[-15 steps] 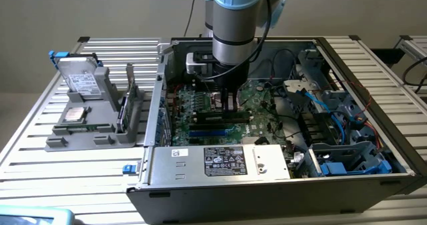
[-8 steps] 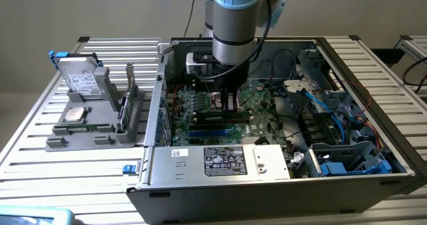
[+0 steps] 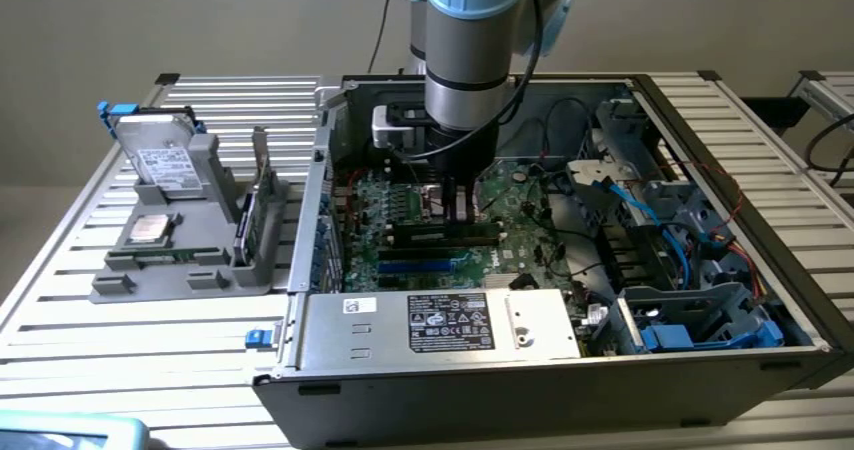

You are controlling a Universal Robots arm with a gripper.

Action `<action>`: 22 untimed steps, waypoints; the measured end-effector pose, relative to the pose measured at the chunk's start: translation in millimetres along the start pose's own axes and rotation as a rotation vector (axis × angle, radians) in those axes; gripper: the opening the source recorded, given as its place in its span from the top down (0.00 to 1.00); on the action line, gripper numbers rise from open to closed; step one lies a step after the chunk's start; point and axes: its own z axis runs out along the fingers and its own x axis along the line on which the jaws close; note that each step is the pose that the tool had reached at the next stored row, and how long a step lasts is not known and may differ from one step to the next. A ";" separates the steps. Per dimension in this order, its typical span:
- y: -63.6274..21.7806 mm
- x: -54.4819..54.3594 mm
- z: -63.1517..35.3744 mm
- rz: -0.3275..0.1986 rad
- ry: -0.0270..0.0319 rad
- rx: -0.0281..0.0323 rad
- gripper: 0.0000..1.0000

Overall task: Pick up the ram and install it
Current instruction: 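Insert the ram into the slot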

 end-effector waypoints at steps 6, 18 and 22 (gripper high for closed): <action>0.0 0.0 0.0 0.000 0.0000 0.0000 0.87; 0.4 0.1 -3.7 -0.001 0.0073 0.0003 0.87; 0.4 0.1 -3.5 -0.011 0.0072 0.0004 0.87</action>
